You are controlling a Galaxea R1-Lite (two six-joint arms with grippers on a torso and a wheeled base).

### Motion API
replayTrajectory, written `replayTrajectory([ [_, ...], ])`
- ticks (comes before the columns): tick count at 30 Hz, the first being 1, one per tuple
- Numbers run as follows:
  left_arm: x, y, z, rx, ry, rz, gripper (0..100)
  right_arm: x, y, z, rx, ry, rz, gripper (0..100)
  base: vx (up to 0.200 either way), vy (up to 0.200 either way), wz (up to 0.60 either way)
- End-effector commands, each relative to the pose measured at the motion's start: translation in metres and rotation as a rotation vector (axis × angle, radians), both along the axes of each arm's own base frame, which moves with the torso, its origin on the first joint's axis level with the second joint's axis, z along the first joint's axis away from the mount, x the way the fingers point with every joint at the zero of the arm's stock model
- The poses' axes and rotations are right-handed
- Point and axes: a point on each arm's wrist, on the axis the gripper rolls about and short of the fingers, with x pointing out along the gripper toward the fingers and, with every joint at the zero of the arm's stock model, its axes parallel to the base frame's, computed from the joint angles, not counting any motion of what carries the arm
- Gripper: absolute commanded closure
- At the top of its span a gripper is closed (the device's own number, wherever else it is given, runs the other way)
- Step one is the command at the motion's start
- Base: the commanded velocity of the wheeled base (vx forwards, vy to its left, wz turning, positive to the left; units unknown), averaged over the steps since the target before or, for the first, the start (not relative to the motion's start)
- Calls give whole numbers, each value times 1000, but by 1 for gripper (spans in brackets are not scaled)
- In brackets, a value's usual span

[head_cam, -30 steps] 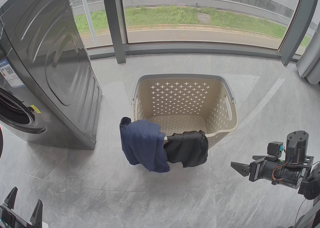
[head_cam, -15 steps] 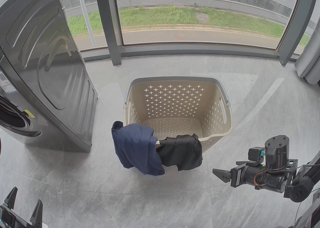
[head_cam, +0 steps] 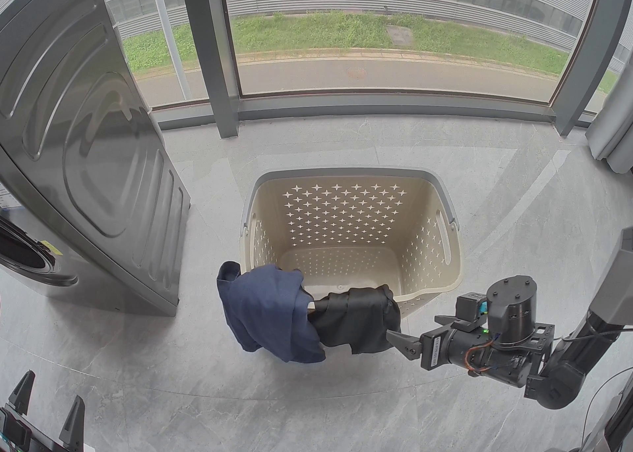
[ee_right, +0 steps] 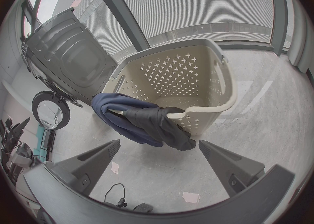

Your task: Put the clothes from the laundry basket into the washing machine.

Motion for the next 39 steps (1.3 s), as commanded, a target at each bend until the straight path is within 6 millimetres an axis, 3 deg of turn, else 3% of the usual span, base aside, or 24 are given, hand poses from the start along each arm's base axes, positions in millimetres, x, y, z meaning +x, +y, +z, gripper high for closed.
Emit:
replayTrajectory([
  [1,1,0,-5,-1,7,0,0,7,17,-14,-12,25,28,0,0,0,0],
  [4,1,0,-5,-1,7,0,0,11,24,-12,0,11,37,0,0,0,0],
  [16,1,0,-5,-3,7,0,0,37,53,-35,3,5,55,0,0,0,0],
  [39,1,0,-5,-4,7,2,0,77,79,-65,13,-24,15,0,0,0,0],
])
